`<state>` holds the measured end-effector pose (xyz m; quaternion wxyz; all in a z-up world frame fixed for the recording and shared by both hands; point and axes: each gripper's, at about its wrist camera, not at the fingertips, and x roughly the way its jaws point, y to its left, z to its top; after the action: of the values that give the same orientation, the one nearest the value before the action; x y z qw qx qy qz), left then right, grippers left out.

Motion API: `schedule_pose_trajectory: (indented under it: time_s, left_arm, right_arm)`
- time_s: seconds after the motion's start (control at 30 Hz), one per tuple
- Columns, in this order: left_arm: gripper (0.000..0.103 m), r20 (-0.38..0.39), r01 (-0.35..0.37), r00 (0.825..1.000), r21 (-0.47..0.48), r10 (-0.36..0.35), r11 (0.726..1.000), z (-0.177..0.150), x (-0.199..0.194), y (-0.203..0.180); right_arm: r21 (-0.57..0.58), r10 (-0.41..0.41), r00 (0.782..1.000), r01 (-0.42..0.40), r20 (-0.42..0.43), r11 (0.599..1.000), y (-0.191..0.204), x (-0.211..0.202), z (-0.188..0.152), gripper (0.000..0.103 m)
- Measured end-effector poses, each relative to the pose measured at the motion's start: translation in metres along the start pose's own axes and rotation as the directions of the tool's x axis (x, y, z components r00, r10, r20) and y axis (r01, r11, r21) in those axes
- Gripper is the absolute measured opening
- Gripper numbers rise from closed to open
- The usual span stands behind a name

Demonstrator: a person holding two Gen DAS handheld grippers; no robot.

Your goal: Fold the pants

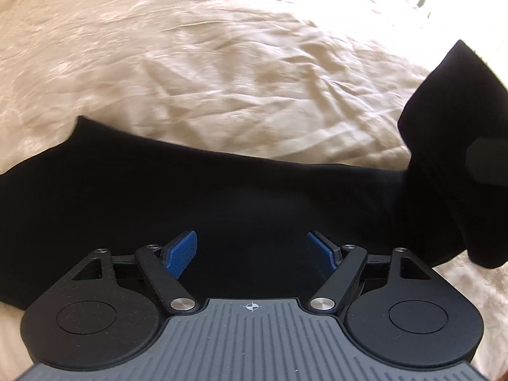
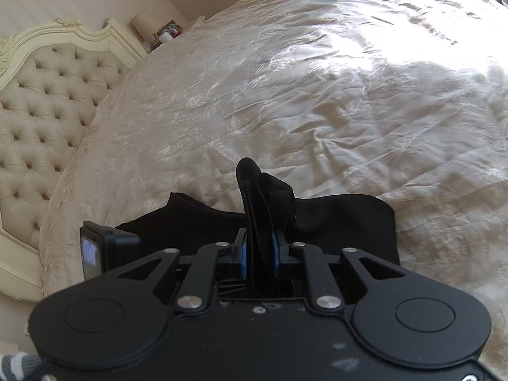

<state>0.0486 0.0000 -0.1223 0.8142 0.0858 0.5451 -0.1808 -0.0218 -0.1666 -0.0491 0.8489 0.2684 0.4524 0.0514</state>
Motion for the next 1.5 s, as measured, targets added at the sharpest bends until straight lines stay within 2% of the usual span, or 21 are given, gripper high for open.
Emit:
schedule_pose_trajectory:
  time_s: [0.13, 0.27, 0.33, 0.4, 0.47, 0.67, 0.77, 0.87, 0.97, 1.0, 1.07, 1.13, 1.33, 1.5]
  left_arm:
    - [0.075, 0.009, -0.036, 0.999, -0.051, 0.037, 0.998, -0.003, -0.012, 0.059]
    - [0.075, 0.006, -0.045, 0.999, -0.058, 0.046, 0.997, -0.006, -0.017, 0.104]
    - [0.075, 0.007, -0.044, 0.999, -0.050, 0.045, 0.998, -0.007, -0.019, 0.117]
    - [0.075, 0.010, -0.033, 0.999, -0.037, 0.034, 0.999, -0.007, -0.021, 0.125]
    - [0.075, 0.019, -0.017, 1.000, -0.019, 0.017, 1.000, -0.006, -0.024, 0.128]
    - [0.075, 0.069, 0.057, 0.996, 0.032, -0.059, 0.998, 0.004, -0.037, 0.108]
    - [0.075, 0.090, 0.108, 0.990, 0.049, -0.112, 0.993, 0.011, -0.040, 0.086]
    - [0.075, 0.067, 0.135, 0.988, 0.087, -0.141, 0.987, 0.013, -0.028, 0.058]
    - [0.075, 0.006, 0.107, 0.994, 0.119, -0.108, 0.987, 0.005, -0.007, 0.036]
    - [0.075, -0.014, 0.095, 0.995, 0.118, -0.094, 0.988, 0.002, -0.001, 0.032]
    - [0.074, -0.072, 0.076, 0.995, 0.102, -0.069, 0.992, -0.005, 0.014, 0.029]
    - [0.074, -0.099, 0.042, 0.995, 0.082, -0.034, 0.996, -0.012, 0.025, 0.030]
    - [0.074, -0.083, -0.011, 0.996, 0.053, 0.015, 0.999, -0.013, 0.015, 0.026]
    - [0.074, -0.024, -0.075, 0.997, -0.018, 0.074, 0.997, -0.022, -0.021, 0.042]
  right_arm:
    - [-0.019, -0.019, 0.998, 0.018, -0.055, 1.000, 0.036, 0.054, -0.021, 0.016]
    - [-0.026, -0.074, 0.994, 0.072, -0.082, 0.997, 0.053, 0.106, -0.043, 0.016]
    - [-0.028, -0.094, 0.991, 0.092, -0.092, 0.995, 0.058, 0.124, -0.050, 0.020]
    - [-0.047, -0.110, 0.992, 0.107, -0.062, 0.993, 0.067, 0.132, -0.058, 0.033]
    - [-0.051, -0.116, 0.992, 0.114, -0.044, 0.992, 0.073, 0.131, -0.061, 0.034]
    - [-0.027, -0.118, 0.993, 0.118, 0.025, 0.993, 0.076, 0.092, -0.059, 0.034]
    - [-0.020, -0.162, 0.986, 0.163, 0.046, 0.986, 0.060, 0.067, -0.057, 0.034]
    - [0.010, -0.223, 0.973, 0.223, 0.052, 0.975, 0.030, 0.050, -0.052, 0.034]
    - [0.041, -0.299, 0.954, 0.297, 0.031, 0.954, -0.002, 0.048, -0.043, 0.029]
    - [0.056, -0.307, 0.951, 0.305, 0.026, 0.951, -0.013, 0.048, -0.040, 0.020]
    - [0.083, -0.321, 0.947, 0.320, 0.006, 0.944, -0.034, 0.055, -0.032, 0.012]
    - [0.090, -0.320, 0.947, 0.320, -0.015, 0.943, -0.051, 0.063, -0.027, 0.012]
    - [0.062, -0.333, 0.937, 0.340, -0.101, 0.938, -0.083, 0.089, -0.026, 0.001]
    - [0.061, -0.307, 0.947, 0.313, -0.098, 0.948, -0.085, 0.082, -0.026, 0.002]
